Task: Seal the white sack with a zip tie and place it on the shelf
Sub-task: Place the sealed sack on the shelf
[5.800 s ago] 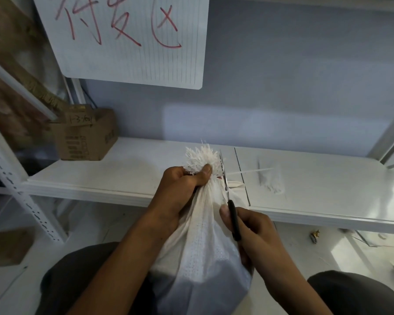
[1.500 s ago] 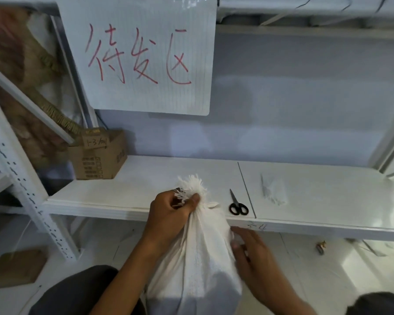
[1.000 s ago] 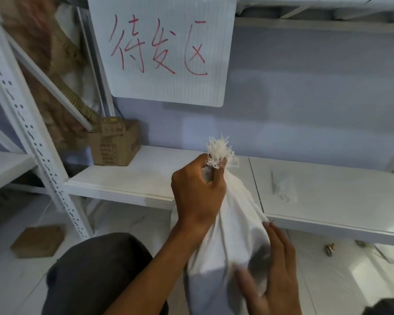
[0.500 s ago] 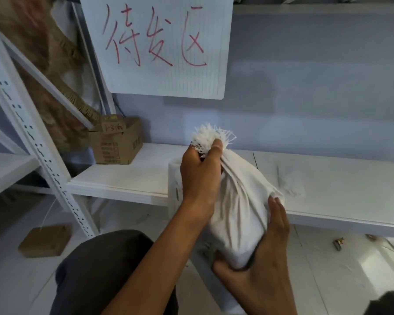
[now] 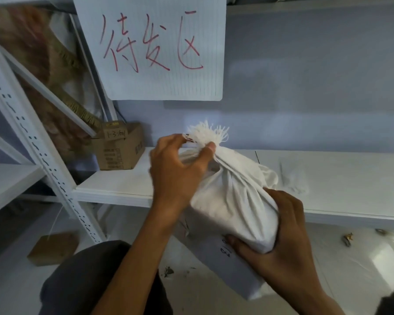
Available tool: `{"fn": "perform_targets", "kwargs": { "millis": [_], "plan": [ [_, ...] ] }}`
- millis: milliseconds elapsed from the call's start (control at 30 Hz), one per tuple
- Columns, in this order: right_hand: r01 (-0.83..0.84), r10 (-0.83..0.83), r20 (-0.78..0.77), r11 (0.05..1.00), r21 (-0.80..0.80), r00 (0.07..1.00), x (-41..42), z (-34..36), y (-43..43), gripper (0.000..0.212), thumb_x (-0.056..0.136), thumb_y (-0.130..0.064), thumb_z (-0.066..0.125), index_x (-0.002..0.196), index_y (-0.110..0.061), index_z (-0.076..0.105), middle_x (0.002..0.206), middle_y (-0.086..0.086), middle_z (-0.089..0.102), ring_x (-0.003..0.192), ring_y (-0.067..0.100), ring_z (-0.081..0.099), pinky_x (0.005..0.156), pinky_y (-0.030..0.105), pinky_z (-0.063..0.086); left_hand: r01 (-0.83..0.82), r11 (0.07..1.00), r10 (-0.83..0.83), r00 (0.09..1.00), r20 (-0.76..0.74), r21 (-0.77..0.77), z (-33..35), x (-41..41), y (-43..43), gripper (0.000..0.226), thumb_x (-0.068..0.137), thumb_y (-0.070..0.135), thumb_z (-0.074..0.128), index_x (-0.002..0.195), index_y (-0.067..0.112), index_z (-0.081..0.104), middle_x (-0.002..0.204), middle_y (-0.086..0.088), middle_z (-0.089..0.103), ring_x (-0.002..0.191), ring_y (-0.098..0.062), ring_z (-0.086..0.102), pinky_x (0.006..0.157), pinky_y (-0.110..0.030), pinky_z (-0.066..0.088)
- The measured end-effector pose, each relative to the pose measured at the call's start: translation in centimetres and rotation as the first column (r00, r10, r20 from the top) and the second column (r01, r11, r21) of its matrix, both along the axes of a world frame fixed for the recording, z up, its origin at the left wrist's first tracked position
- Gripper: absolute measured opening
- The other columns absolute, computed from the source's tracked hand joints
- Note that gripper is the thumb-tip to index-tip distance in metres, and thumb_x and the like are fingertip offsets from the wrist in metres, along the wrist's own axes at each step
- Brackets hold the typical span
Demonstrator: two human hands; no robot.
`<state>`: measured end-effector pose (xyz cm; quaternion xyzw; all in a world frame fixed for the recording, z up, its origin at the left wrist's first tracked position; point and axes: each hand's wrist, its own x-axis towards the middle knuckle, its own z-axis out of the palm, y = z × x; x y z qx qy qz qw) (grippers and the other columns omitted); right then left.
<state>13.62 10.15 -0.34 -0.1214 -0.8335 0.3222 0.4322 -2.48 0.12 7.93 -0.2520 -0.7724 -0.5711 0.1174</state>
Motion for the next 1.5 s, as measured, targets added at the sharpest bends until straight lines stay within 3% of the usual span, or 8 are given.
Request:
{"fn": "perform_targets", "kwargs": {
  "millis": [133,533,700,933,1033,1133,1333,1500],
  "plan": [
    [-0.086,0.084,0.046,0.995,0.047,0.995,-0.8,0.9,0.9,0.084,0.054,-0.045,0.088,0.123,-0.015,0.049,0.12,0.002,0.046,0.12,0.004,0.044,0.097,0.01,0.035,0.031,0.998,-0.048,0.95,0.307,0.058,-0.2,-1.5,-1.9,0.063,0.054,0.08,0.069,0.103,0.04,0.068,0.122,0.006,0.066,0.114,-0.018,0.061,0.098,-0.046,0.049],
    [-0.251,0.245,0.077,0.965,0.081,0.966,-3.7,2.4,4.9,0.088,0.056,-0.04,0.092,0.127,-0.011,0.049,0.125,0.004,0.049,0.123,0.014,0.047,0.099,0.029,0.044,-0.197,0.9,-0.239,0.525,0.817,0.389,-2.9,-4.6,-4.0,0.01,0.085,0.032,0.058,0.081,0.023,0.062,0.09,-0.001,0.055,0.08,-0.018,0.05,0.08,-0.036,0.043],
    [-0.208,0.207,0.03,0.978,0.029,0.978,-5.0,2.7,6.7,0.094,0.055,-0.041,0.092,0.131,-0.014,0.045,0.129,0.001,0.05,0.124,0.009,0.048,0.102,0.021,0.039,-0.232,0.914,-0.11,0.646,0.755,0.332,-3.0,-6.2,-4.1,0.042,0.077,0.037,0.066,0.115,0.022,0.059,0.103,-0.004,0.06,0.092,-0.023,0.056,0.097,-0.047,0.046],
    [-0.151,0.16,0.011,0.952,-0.266,0.987,-9.1,1.9,7.0,0.14,0.042,-0.056,0.089,0.153,-0.031,0.008,0.137,-0.038,0.035,0.126,-0.023,0.032,0.102,0.001,0.027,-0.216,0.895,-0.079,0.785,0.615,0.391,-3.5,-8.6,-4.0,0.006,0.081,0.034,0.065,0.086,0.037,0.065,0.116,0.002,0.063,0.111,-0.024,0.055,0.098,-0.053,0.045],
    [-0.117,0.131,0.047,0.967,-0.224,0.99,-10.6,1.9,6.5,0.113,0.055,-0.05,0.088,0.14,-0.059,0.014,0.154,-0.016,0.032,0.136,0.001,0.038,0.112,0.027,0.034,-0.173,0.909,-0.074,0.829,0.554,0.38,-3.6,-9.8,-4.2,0.016,0.084,0.031,0.06,0.087,0.044,0.067,0.111,0.006,0.061,0.109,-0.023,0.056,0.094,-0.052,0.048],
    [-0.118,0.136,0.069,0.968,-0.223,0.988,-12.7,1.1,6.3,0.098,0.064,-0.051,0.082,0.146,-0.037,0.031,0.154,-0.001,0.035,0.136,0.018,0.04,0.11,0.04,0.039,-0.149,0.917,-0.076,0.846,0.528,0.371,-4.0,-11.8,-4.3,0.019,0.086,0.026,0.058,0.092,0.043,0.066,0.118,0.002,0.061,0.111,-0.025,0.055,0.09,-0.05,0.049],
    [-0.124,0.139,0.031,0.951,-0.283,0.99,-17.0,-0.1,6.4,0.084,0.079,-0.037,0.076,0.148,-0.032,0.029,0.129,-0.023,0.049,0.114,-0.003,0.046,0.079,-0.006,0.034,-0.183,0.89,-0.063,0.858,0.509,0.418,-4.8,-16.4,-2.6,0.018,0.094,0.03,0.055,0.109,0.039,0.06,0.112,0.007,0.06,0.096,-0.011,0.056,0.081,-0.037,0.048],
    [-0.109,0.141,0.1,0.955,-0.278,0.985,-21.5,-0.5,6.4,0.077,0.087,-0.036,0.066,0.15,-0.031,0.022,0.138,-0.008,0.054,0.122,0.021,0.055,0.082,0.013,0.04,-0.2,0.862,-0.118,0.814,0.568,0.465,-5.7,-20.1,-1.0,0.027,0.098,0.03,0.052,0.125,0.033,0.055,0.108,0.004,0.064,0.097,-0.019,0.062,0.085,-0.042,0.053]
  ]
}}
